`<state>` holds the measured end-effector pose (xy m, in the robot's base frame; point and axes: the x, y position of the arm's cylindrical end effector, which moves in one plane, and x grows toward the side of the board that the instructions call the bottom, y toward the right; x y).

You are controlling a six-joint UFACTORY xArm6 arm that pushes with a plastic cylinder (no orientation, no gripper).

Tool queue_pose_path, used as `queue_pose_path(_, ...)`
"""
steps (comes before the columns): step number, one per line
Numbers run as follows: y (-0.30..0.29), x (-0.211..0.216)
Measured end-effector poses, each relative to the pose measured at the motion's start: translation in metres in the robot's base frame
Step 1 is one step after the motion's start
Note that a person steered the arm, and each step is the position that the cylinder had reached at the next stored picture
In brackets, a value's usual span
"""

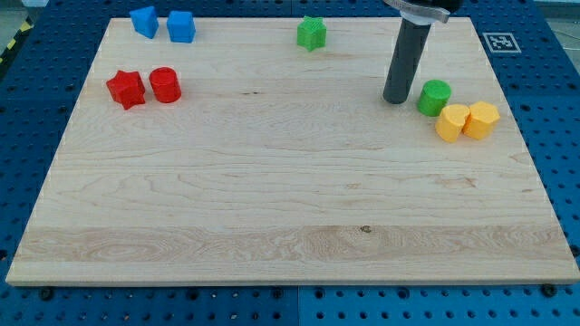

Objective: Place the green circle above the yellow blocks

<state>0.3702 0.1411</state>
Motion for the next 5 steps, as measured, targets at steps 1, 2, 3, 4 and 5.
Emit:
queue_pose_path(1,0.0,-0.012)
queue_pose_path(2,0.0,-0.021)
queue_pose_path(3,0.011,-0.021)
queue_pose_path(4,0.013,-0.017)
queue_pose_path(5,0.013,-0.002)
